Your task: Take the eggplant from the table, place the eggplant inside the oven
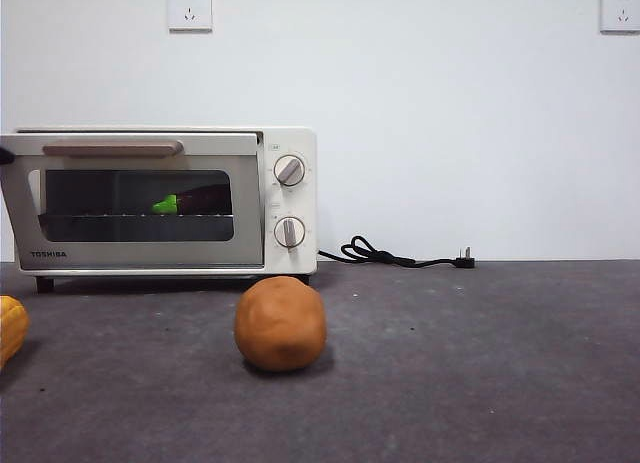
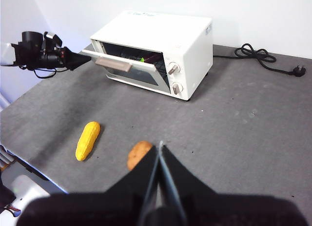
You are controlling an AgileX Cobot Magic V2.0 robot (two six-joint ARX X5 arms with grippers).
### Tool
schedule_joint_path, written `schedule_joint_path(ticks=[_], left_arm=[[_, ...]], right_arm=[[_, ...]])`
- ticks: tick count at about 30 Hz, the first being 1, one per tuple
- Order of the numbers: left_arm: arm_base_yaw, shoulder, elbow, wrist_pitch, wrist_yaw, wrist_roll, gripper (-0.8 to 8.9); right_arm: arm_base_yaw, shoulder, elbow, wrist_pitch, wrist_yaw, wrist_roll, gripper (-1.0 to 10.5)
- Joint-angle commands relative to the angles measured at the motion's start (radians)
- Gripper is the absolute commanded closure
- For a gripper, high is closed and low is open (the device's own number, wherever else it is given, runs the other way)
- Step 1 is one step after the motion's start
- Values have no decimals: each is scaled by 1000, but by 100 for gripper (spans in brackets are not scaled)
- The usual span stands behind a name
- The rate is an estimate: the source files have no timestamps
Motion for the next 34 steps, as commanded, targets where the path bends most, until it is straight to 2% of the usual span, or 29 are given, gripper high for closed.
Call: schedule_joint_path(ticks=[1,10,18,25,30,34], left_arm=[[-17,9,26,11,-11,-3,821],[-67,-2,89,4,-33,-18,821],[-93,-114,89,-58,-42,-10,821],[-119,-302,89,-224,-188,76,821],[-168,-459,89,-426,-362,179,821],[-224,-589,89,-538,-497,204,821]], right_arm=[[1,1,-6,-23,1,3,956],[1,1,-6,-23,0,3,956],[1,1,-6,-23,0,2,956],[1,1,-6,-23,0,-8,955],[1,1,-6,-23,0,-9,954],[1,1,-6,-23,0,-14,951]])
